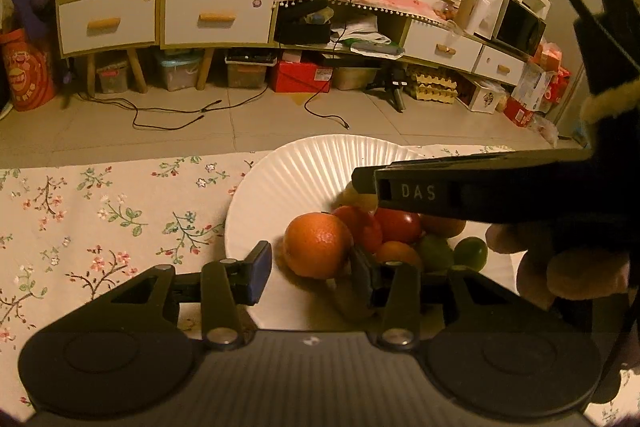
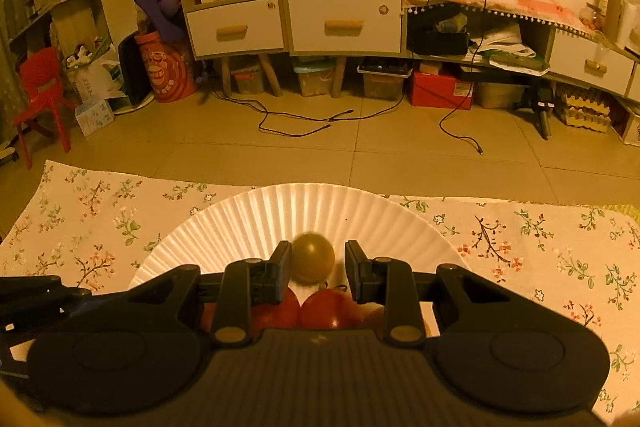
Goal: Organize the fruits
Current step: 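Lower both held fruits onto the plate and open both grippers, then withdraw both grippers from the plate toward the last two fruits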
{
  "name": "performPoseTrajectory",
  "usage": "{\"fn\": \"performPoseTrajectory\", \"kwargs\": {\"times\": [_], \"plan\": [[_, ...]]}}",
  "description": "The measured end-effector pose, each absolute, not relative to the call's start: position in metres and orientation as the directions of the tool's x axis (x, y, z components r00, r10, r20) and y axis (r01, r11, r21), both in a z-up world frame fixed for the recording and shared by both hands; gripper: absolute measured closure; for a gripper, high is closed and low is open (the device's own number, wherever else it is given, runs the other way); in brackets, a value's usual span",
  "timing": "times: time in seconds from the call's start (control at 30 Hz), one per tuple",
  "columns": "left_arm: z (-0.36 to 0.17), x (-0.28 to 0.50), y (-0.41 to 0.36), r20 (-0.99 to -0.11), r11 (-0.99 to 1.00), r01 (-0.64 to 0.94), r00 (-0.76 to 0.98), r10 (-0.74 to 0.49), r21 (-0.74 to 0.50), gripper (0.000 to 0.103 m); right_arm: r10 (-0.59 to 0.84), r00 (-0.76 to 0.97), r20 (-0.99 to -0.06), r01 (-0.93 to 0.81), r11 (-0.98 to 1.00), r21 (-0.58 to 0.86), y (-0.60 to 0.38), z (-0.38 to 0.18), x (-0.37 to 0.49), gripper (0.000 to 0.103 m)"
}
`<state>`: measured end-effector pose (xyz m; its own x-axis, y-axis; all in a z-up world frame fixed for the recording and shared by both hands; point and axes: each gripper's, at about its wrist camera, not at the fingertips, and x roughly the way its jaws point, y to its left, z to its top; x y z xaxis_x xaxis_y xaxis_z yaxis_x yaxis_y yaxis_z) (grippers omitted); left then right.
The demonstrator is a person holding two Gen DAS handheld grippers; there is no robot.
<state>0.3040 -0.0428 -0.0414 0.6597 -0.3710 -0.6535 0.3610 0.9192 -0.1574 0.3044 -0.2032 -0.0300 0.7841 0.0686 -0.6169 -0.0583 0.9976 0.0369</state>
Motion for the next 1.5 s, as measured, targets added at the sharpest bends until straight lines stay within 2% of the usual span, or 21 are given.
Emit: {"fn": "performPoseTrajectory", "kwargs": {"times": [0.07,0.23,0.5,0.6,0.9,1.1,1.5], "plan": [[-0.041,0.303,-0.043,-0.65,0.921,0.36,0.666,-0.366,-0.15,0.058,0.071,0.788,-0.611,-0.061,0.997,0.038,-0.204,-0.028,0.303,0.074],[-0.037,0.298,-0.039,-0.634,0.925,0.347,0.682,-0.363,-0.156,0.04,0.071,0.797,-0.6,-0.057,0.998,0.042,-0.206,-0.022,0.298,0.059],[-0.026,0.281,-0.035,-0.619,0.927,0.354,0.704,-0.349,-0.12,0.022,0.066,0.814,-0.577,-0.052,0.998,0.041,-0.211,-0.01,0.278,0.039],[-0.023,0.277,-0.033,-0.628,0.928,0.357,0.699,-0.344,-0.111,0.019,0.069,0.817,-0.573,-0.052,0.998,0.046,-0.215,-0.008,0.269,0.033],[-0.02,0.255,-0.026,-0.646,0.927,0.364,0.687,-0.332,-0.09,0.011,0.06,0.811,-0.582,-0.055,0.998,0.027,-0.217,-0.008,0.245,0.026],[-0.022,0.236,-0.019,-0.657,0.929,0.367,0.687,-0.311,-0.056,0.008,0.058,0.814,-0.578,-0.067,0.998,0.005,-0.215,-0.006,0.223,0.018],[-0.021,0.197,-0.005,-0.663,0.925,0.376,0.68,-0.312,-0.05,0.008,0.074,0.817,-0.571,-0.104,0.994,-0.02,-0.2,-0.007,0.179,0.011]]}}
